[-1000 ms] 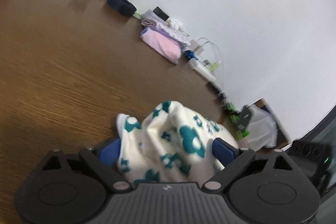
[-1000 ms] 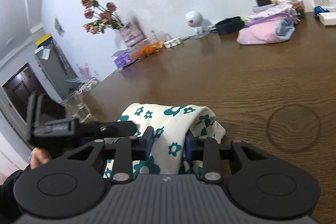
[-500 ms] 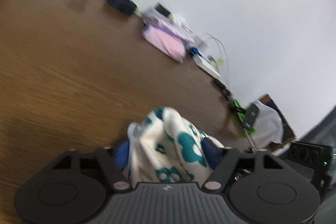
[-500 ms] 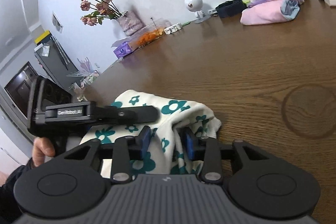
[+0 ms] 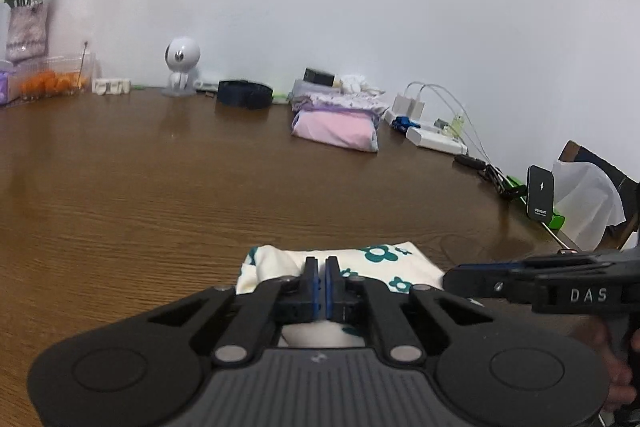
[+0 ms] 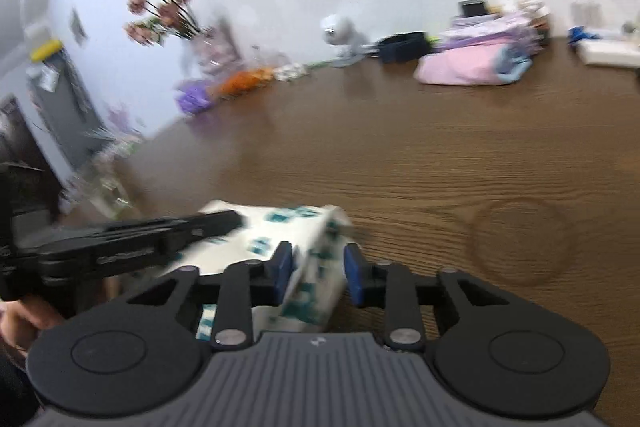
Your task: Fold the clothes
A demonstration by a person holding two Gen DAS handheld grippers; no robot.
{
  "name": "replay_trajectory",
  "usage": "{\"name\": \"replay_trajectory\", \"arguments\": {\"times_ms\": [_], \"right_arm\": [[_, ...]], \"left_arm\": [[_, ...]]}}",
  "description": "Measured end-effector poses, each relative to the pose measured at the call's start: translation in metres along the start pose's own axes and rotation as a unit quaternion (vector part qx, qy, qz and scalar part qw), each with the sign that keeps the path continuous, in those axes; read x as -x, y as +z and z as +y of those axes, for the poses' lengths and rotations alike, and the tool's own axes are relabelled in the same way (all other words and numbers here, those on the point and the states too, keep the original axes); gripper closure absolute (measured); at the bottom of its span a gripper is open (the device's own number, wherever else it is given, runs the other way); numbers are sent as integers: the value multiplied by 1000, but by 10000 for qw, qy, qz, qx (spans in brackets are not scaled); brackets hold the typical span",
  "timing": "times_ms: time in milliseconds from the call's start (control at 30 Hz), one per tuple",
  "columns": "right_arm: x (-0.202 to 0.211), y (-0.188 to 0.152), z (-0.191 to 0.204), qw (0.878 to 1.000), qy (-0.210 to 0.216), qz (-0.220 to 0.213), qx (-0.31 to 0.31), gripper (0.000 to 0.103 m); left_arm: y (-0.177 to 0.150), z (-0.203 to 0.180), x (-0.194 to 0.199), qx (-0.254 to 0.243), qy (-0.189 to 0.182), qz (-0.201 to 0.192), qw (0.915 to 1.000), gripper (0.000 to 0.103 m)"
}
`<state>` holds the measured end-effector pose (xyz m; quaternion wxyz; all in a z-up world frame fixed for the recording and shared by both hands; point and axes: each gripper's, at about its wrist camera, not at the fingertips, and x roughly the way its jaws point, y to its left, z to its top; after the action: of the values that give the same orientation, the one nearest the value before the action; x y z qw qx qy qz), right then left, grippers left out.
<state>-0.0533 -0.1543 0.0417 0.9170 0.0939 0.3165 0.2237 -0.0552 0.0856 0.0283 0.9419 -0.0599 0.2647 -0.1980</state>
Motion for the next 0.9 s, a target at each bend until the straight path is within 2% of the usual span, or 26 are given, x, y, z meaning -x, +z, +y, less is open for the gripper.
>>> {"name": "replay_trajectory", "arguments": {"times_ms": [100, 133, 200, 267, 300, 467, 567, 600, 667, 700, 800, 900], "right_arm": [[8, 4, 11, 9995, -100, -246, 156, 91], [13, 5, 19, 9988, -28, -413, 257, 91], [16, 8, 35, 9974, 178, -486, 495, 91], [-5, 1, 46, 9973, 337, -50, 643, 91], [-15, -6, 48, 9972, 241, 12, 706, 91], [-25, -16, 70, 9903, -278, 17, 1358, 92], [-22, -11, 71, 9898, -288, -14, 1397, 92], [-16, -7, 69, 9916, -203, -59, 1276, 92], [6, -3, 64, 9937, 196, -252, 1078, 91], [11, -3, 65, 9931, 357, -215, 1092, 90], [5, -15, 66, 9920, 503, 77, 1155, 86], [7, -16, 61, 9938, 525, -129, 970, 85]], "left_arm": [[-1, 10, -3, 213, -132, -48, 9997, 99], [-1, 11, -3, 239, -161, -60, 9996, 99], [-3, 15, -2, 281, -214, -87, 9993, 99], [-4, 16, -1, 286, -231, -97, 9993, 99], [-4, 15, -2, 262, -220, -113, 9994, 99], [1, 20, -6, 480, -335, 12, 9983, 99], [12, 20, 0, 475, -391, 117, 9980, 99], [16, 20, 6, 522, -432, 70, 9977, 97], [22, 17, 20, 507, -455, -50, 9977, 70], [23, 14, 28, 436, -431, -121, 9980, 65], [24, 6, 45, 171, -300, -177, 9992, 63], [19, 3, 58, 42, -297, -80, 9995, 55]]}}
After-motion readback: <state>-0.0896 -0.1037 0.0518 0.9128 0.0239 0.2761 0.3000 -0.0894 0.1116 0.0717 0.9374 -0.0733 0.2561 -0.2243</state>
